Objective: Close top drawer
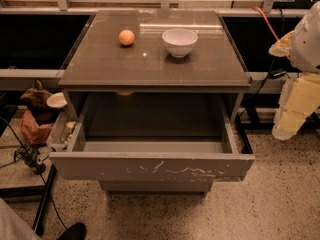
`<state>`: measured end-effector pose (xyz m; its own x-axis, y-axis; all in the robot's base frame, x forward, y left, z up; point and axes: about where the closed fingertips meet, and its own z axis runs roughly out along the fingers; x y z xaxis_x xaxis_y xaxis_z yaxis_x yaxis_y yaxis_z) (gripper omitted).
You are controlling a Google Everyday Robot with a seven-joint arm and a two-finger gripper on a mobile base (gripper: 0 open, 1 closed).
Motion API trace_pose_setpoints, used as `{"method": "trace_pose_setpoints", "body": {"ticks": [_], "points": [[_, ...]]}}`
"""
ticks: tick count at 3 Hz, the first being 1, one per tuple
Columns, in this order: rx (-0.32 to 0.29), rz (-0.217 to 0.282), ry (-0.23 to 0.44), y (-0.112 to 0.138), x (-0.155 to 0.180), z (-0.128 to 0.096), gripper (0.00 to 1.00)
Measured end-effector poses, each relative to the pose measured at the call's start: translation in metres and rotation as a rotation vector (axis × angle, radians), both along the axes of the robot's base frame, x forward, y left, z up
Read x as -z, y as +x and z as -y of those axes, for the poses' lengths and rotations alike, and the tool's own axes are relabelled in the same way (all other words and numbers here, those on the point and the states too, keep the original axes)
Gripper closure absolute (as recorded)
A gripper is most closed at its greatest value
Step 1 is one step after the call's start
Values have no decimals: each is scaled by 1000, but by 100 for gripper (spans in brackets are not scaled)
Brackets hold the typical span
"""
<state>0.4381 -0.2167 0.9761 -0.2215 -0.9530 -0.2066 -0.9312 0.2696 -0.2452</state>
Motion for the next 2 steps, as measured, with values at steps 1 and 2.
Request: {"method": "trace_pose_setpoints", "body": {"ticks": [1,2], "points": [[0,0,0,0,0,0,0],[5,-21,-8,-3,15,1,0]]}}
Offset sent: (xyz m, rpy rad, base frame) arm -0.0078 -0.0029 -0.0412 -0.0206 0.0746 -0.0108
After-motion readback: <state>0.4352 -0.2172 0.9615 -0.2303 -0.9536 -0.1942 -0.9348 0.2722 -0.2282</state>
